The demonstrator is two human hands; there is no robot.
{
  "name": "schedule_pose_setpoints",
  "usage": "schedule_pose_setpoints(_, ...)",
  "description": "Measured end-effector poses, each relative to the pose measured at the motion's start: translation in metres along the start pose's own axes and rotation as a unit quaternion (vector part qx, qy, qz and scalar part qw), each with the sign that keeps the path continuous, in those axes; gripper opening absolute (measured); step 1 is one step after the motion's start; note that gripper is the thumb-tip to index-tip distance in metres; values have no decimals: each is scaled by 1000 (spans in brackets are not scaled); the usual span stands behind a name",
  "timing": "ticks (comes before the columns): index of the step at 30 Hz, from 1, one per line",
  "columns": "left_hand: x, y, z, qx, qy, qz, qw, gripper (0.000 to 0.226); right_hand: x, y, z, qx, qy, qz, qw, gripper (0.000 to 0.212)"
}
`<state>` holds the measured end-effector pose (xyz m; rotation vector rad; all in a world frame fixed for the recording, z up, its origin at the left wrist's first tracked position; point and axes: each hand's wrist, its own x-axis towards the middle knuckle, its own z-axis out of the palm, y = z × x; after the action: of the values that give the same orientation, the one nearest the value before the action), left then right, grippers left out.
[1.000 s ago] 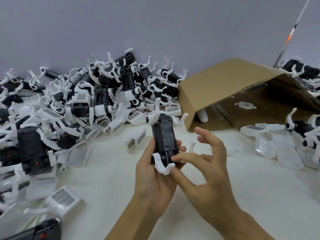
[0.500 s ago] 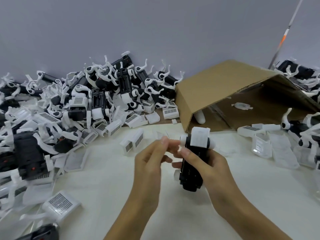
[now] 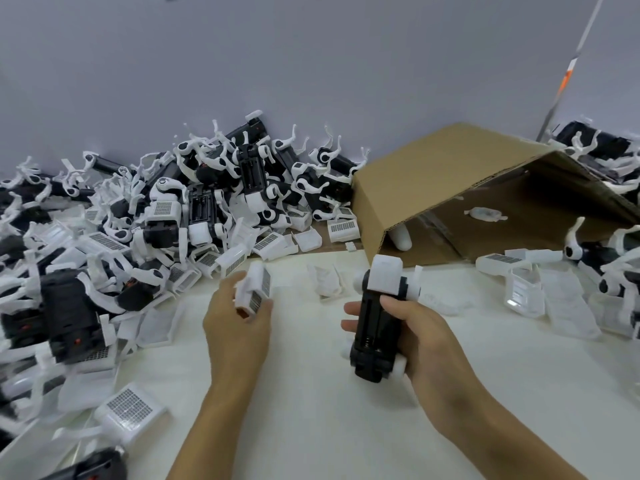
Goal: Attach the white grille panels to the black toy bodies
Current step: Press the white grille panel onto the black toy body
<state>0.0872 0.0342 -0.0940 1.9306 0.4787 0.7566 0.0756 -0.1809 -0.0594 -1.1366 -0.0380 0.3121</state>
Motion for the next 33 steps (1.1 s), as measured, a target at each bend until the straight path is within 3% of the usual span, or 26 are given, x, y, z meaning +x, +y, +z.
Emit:
schedule_pose_setpoints(3,3,7,-8,-233,1,-105,967,43,1,-1,0,-5,27,-6,1000,43)
schedule_pose_setpoints(6,3,18,-9,-327,-69,-130,933,39,4,-2,-1,-36,63,1,997,48)
schedule_pose_setpoints(10,-6,28,-6,-306,-136,-57,941,54,5,-4,-3,-53,64,14,996,53)
schedule_pose_setpoints(14,-18,37,0,-253,-141,-19,957,26,5,-2,-2,-78,42,13,996,47)
schedule_pose_setpoints(19,-23,42,-1,-139,-89,-25,986,68,4,0,-2,-96,37,11,995,43)
schedule_pose_setpoints(22,-19,42,-4,-217,-100,-49,970,73,5,2,-3,-81,53,15,995,44)
schedule_pose_setpoints(25,-19,45,-3,-348,-138,-85,923,65,6,3,-4,8,52,75,996,34)
schedule_pose_setpoints(28,-23,52,-1,-434,-189,-108,874,36,6,2,-6,84,44,103,990,32)
schedule_pose_setpoints(30,-28,54,1,-417,-215,-93,878,23,6,1,-6,89,29,59,994,31)
schedule_pose_setpoints(33,-38,60,3,-305,-220,-39,926,25,7,-1,-4,52,2,-21,998,28)
